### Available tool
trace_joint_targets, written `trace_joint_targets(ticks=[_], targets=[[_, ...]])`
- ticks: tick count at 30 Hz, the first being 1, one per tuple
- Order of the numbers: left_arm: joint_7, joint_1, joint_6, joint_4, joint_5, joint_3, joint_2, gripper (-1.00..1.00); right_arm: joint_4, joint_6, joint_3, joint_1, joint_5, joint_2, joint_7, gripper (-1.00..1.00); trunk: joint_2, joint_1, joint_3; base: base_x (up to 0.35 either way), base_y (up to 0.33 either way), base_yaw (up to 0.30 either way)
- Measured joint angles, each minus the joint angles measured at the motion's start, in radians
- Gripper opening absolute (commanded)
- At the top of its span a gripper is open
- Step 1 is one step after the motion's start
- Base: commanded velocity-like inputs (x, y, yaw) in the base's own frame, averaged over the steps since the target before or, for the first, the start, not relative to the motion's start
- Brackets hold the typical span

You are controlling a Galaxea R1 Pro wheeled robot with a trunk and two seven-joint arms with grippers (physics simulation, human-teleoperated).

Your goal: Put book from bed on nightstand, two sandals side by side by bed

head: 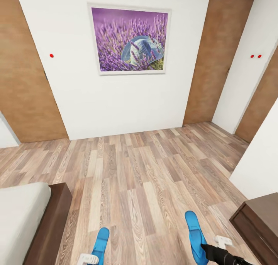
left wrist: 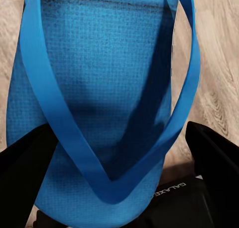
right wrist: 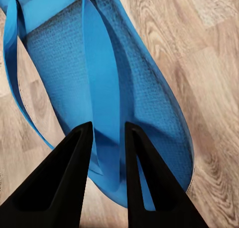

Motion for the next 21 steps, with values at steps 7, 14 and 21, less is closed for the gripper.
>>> trace_joint_targets(ticks=[7, 14, 21], targets=[[0.000, 0.000, 0.000, 0.000, 0.000, 0.000, 0.000, -1.00, 0.000, 0.000, 0.000, 0.000, 0.000, 0.000, 0.000, -1.00, 0.000, 0.000, 0.000, 0.000, 0.000, 0.293], [0.000, 0.000, 0.000, 0.000, 0.001, 0.000, 0.000, -1.00, 0.000, 0.000, -0.001, 0.000, 0.000, 0.000, 0.000, -1.00, 0.000, 0.000, 0.000, 0.000, 0.000, 0.236], [0.000, 0.000, 0.000, 0.000, 0.001, 0.000, 0.000, -1.00, 0.000, 0.000, -0.001, 0.000, 0.000, 0.000, 0.000, -1.00, 0.000, 0.000, 0.000, 0.000, 0.000, 0.159]])
